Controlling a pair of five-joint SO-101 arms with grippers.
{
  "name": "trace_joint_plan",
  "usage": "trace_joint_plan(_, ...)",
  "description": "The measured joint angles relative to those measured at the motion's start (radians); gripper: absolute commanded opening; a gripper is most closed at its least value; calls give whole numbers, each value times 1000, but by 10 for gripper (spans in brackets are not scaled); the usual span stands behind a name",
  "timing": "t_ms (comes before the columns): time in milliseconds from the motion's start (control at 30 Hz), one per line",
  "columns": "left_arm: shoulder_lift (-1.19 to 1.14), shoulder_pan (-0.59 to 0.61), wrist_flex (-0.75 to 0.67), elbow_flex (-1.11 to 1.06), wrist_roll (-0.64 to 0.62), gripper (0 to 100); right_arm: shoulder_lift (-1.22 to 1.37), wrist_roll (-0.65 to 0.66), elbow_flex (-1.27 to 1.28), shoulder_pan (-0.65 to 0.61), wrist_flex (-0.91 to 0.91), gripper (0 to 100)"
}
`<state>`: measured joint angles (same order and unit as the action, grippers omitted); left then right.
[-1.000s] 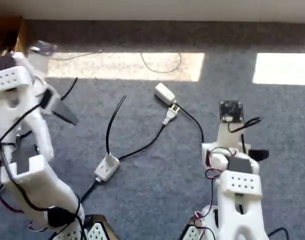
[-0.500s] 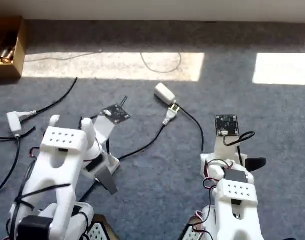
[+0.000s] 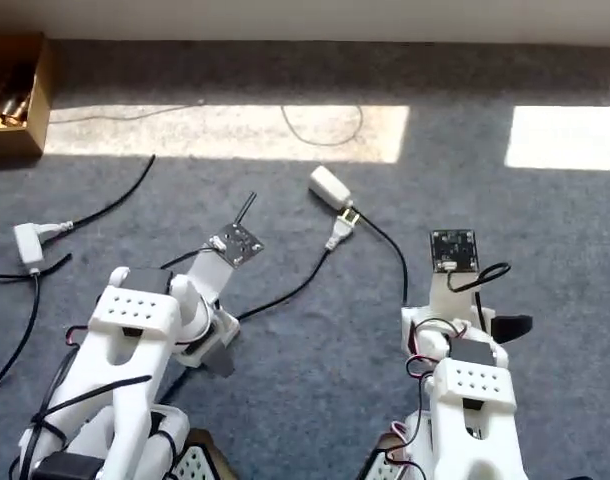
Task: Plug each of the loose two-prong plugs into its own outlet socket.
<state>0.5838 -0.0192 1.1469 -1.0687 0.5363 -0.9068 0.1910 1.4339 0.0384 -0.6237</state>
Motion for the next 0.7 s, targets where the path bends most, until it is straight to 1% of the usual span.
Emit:
trace_joint_plan(67, 0, 0, -25, -28, 0, 277, 0, 0, 0, 0, 0, 593)
trace_joint_plan(267, 0, -2, -43, -46, 0, 19, 0, 0, 5, 0, 0, 593)
trace_joint_plan(300, 0, -5, -43, -46, 3, 0, 0, 0, 5, 0, 0, 593)
trace_joint_plan(367, 0, -5, -43, -46, 5, 13, 0, 0, 5, 0, 0, 593)
trace_joint_plan(433, 0, 2, -43, -34, 5, 5, 0, 0, 5, 0, 0, 593)
trace_joint_plan(533, 0, 54, -43, 11, 2, 4, 0, 0, 5, 0, 11, 593)
trace_joint_plan(633, 0, 189, -43, 101, 14, 4, 0, 0, 6, 0, 32, 593)
trace_joint_plan(700, 0, 319, -43, 183, 74, 4, -2, 0, 23, 0, 38, 593)
